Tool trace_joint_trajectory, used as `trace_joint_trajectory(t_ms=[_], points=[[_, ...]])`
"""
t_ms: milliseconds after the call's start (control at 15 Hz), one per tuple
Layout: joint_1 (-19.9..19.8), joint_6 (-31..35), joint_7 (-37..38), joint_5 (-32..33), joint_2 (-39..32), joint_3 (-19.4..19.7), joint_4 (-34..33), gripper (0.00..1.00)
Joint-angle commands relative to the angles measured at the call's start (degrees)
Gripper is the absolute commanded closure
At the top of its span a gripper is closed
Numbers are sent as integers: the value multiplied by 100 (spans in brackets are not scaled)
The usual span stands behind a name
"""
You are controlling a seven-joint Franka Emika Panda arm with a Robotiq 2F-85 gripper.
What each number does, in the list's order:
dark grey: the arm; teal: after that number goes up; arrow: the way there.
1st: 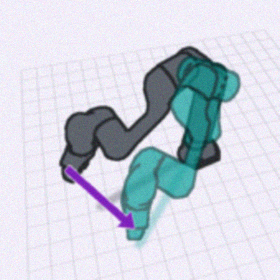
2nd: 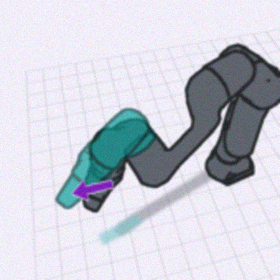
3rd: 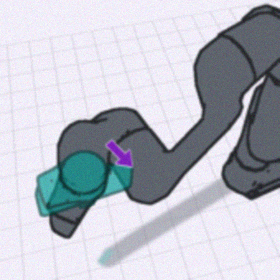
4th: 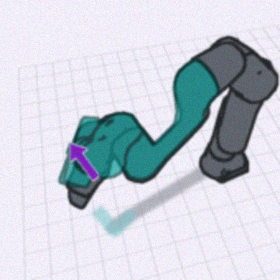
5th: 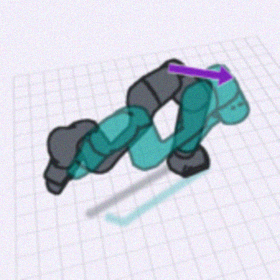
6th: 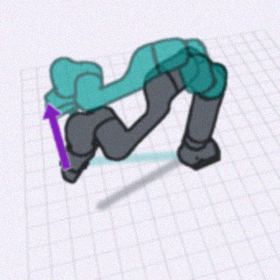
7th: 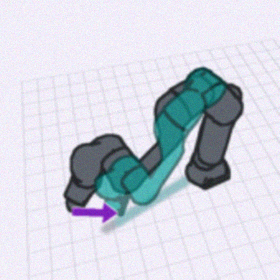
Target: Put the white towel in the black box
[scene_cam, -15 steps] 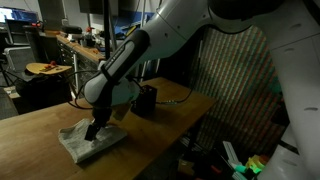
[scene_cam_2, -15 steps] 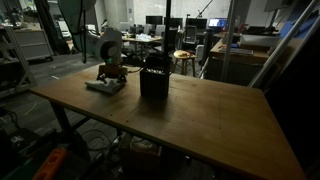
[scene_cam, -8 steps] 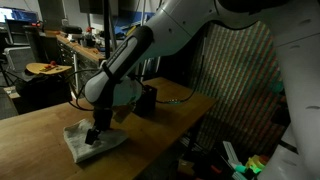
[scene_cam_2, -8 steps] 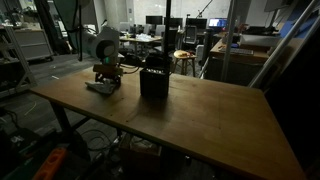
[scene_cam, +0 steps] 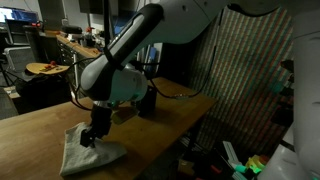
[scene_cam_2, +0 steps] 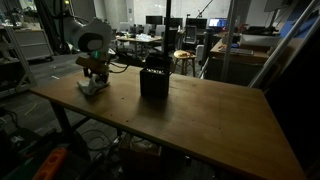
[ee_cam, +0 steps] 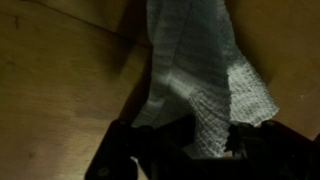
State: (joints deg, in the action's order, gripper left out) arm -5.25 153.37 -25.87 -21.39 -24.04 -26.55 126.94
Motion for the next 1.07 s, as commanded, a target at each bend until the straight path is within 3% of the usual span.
trace_joint_trajectory(t_ms=[0, 267, 533, 800, 1000], points=[[-138, -109, -114, -743, 906, -241, 508, 98], [71, -277, -209, -1448, 1611, -75, 793, 98], [363, -371, -147, -1672, 2345, 452, 957, 98], [584, -246, 153, -1122, 2937, 1225, 955, 98], [566, -183, 514, -247, 3171, 1755, 854, 99]])
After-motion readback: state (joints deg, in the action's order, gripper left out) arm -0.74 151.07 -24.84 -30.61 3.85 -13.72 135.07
